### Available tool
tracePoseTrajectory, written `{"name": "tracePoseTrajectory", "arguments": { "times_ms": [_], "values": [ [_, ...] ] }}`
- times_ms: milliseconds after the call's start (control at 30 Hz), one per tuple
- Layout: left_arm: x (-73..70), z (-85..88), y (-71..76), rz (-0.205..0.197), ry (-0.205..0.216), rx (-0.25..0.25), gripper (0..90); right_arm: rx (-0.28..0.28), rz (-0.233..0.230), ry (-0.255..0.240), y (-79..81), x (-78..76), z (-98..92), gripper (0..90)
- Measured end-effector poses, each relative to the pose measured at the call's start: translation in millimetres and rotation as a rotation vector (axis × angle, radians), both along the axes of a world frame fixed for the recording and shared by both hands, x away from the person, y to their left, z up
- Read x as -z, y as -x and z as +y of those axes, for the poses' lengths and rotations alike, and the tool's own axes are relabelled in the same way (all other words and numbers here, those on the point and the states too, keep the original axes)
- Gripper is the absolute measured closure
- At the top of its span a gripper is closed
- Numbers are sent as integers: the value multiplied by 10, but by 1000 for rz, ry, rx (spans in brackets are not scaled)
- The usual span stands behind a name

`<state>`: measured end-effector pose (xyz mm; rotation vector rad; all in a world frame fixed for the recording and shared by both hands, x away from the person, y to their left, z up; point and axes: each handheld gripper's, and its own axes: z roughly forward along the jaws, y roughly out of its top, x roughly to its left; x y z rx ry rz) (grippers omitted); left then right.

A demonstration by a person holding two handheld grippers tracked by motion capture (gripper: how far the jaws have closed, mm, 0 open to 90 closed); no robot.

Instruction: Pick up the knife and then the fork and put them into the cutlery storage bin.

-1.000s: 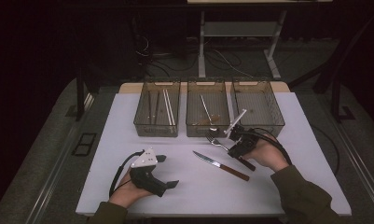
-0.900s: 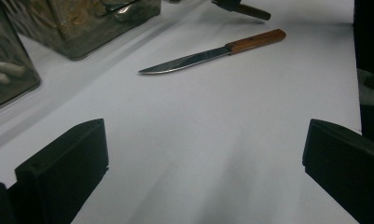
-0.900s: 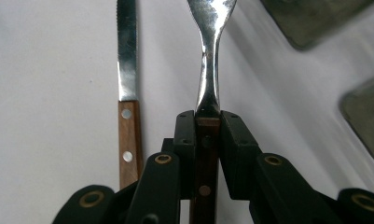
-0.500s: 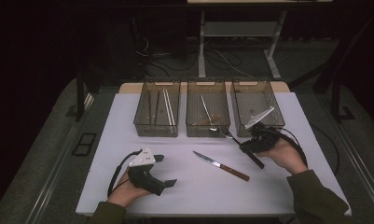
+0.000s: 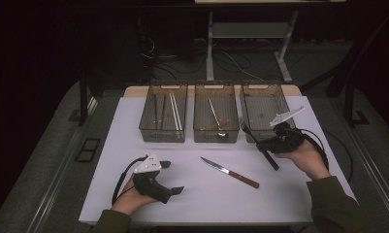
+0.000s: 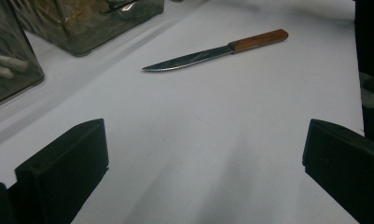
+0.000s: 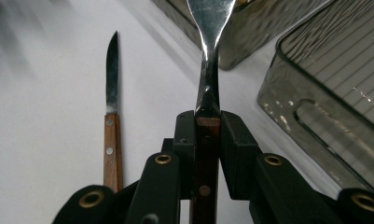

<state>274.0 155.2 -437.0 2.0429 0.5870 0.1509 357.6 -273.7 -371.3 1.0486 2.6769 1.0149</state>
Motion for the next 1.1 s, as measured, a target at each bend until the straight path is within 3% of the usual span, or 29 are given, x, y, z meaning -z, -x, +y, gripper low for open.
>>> {"name": "tracePoseTrajectory", "arguments": {
  "times_ms": [500,1100],
  "values": [
    [4,-5,-2,3,3,-8,0,70,-80,-123,-50,-249,-247,774],
    [0,-14,4,4,8,-2,0,139,-122,-118,-330,-486,-302,774]
  ]
}}
